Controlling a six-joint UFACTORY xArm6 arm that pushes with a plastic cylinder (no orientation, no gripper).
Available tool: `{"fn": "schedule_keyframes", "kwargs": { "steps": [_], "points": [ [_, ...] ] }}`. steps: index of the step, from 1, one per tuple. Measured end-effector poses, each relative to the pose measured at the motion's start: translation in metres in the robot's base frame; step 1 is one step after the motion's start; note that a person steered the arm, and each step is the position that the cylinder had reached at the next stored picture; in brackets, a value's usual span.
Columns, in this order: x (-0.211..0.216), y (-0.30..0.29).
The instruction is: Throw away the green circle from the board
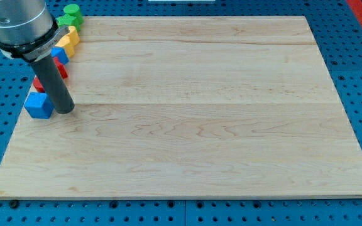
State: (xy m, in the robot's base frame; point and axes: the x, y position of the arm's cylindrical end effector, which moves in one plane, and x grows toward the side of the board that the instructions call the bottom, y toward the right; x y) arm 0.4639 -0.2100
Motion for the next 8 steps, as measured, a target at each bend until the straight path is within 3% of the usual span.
{"fn": "schedule_keyframes", "kwargs": {
  "steps": [2, 3, 4, 6, 8],
  "points": [
    [0.065, -0.022],
    [0.068, -0.087],
    [0.064, -0.095],
    [0.027, -0.094],
    [-0.089, -0.094]
  ]
}}
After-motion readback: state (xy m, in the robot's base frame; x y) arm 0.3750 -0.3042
